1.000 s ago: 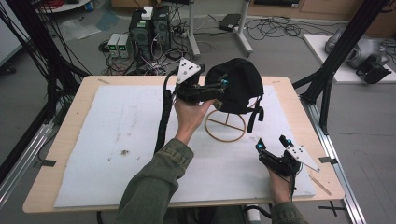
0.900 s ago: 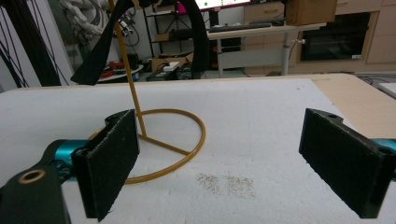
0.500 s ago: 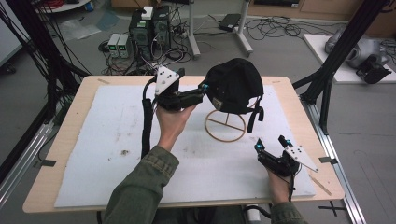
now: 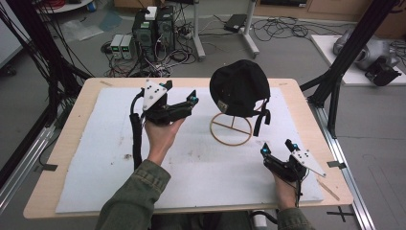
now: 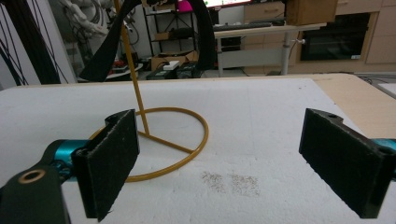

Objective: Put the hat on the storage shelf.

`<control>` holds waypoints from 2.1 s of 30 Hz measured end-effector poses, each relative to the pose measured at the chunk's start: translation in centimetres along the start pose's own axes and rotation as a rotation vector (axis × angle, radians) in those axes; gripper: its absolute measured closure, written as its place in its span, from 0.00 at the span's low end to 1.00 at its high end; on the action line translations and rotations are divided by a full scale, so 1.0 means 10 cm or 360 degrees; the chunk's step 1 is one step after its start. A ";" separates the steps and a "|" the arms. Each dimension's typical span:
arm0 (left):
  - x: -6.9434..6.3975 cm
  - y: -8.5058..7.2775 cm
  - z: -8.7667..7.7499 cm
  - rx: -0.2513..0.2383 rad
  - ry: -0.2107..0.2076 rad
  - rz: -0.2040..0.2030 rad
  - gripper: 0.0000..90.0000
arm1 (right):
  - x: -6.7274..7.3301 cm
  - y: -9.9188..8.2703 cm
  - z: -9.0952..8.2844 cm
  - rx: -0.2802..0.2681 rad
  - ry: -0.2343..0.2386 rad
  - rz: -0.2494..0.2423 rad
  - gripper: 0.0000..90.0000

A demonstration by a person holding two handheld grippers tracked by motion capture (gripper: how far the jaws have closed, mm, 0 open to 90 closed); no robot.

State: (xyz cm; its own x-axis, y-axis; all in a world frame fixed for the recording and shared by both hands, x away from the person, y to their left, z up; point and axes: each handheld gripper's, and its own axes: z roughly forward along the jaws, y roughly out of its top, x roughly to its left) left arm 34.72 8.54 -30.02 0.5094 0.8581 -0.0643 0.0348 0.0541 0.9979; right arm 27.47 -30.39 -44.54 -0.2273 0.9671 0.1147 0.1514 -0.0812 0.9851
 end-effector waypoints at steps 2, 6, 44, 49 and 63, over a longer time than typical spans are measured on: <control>0.04 -0.03 -0.04 0.0009 0.0016 -0.0002 0.17 | 0.00 0.00 0.00 0.0002 0.0000 -0.0001 0.13; 0.12 -0.09 -0.12 0.0013 0.0050 -0.0012 0.17 | 0.00 0.00 0.00 0.0006 0.0002 -0.0004 0.13; 0.78 -0.87 -1.25 0.0024 0.0553 0.0014 0.15 | 0.06 -0.02 0.01 0.0009 0.0000 -0.0029 0.13; 0.84 -0.98 -1.38 0.0027 0.0617 -0.0001 0.16 | 0.06 -0.02 0.02 0.0006 0.0001 -0.0040 0.13; 1.00 -1.22 -1.72 0.0031 0.0849 0.0020 0.15 | 0.05 -0.03 0.01 -0.0004 -0.0033 -0.0035 0.13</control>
State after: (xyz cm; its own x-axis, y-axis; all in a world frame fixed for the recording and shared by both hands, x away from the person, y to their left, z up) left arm 24.62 25.26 -42.85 0.0019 0.9993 -0.0370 0.0497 0.0369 0.9981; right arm 27.37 -29.82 -44.74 -0.2108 0.9734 0.0903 0.1442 -0.0604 0.9877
